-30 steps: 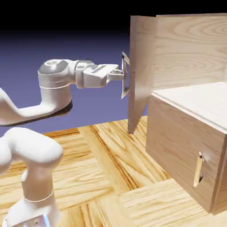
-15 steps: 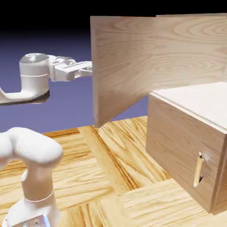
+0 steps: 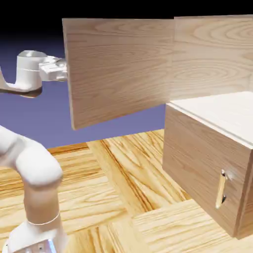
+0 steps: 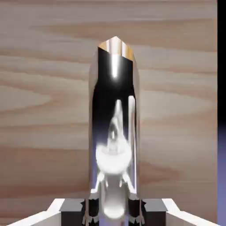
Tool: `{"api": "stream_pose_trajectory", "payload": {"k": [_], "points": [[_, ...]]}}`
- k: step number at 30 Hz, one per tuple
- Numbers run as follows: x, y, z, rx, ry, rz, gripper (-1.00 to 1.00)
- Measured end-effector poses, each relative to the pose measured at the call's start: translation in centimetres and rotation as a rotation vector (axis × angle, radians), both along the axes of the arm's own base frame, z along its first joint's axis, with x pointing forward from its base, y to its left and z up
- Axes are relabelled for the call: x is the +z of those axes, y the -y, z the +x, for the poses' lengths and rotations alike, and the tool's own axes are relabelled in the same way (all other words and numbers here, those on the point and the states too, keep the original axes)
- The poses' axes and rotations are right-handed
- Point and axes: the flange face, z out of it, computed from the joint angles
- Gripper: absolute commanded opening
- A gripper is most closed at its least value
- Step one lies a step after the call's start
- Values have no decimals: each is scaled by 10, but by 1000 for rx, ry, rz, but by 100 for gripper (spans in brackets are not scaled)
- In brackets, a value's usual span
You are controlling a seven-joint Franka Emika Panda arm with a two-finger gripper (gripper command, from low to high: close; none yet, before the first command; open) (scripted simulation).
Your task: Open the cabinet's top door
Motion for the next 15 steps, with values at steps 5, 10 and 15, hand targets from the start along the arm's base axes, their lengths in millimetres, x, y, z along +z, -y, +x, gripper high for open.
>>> {"api": "stream_pose_trajectory", "payload": {"k": [5, 10, 15], "points": [[0, -38, 3, -81, 0, 0, -100], [0, -68, 7, -144, 0, 0, -100], [0, -95, 12, -201, 0, 0, -100]]}}
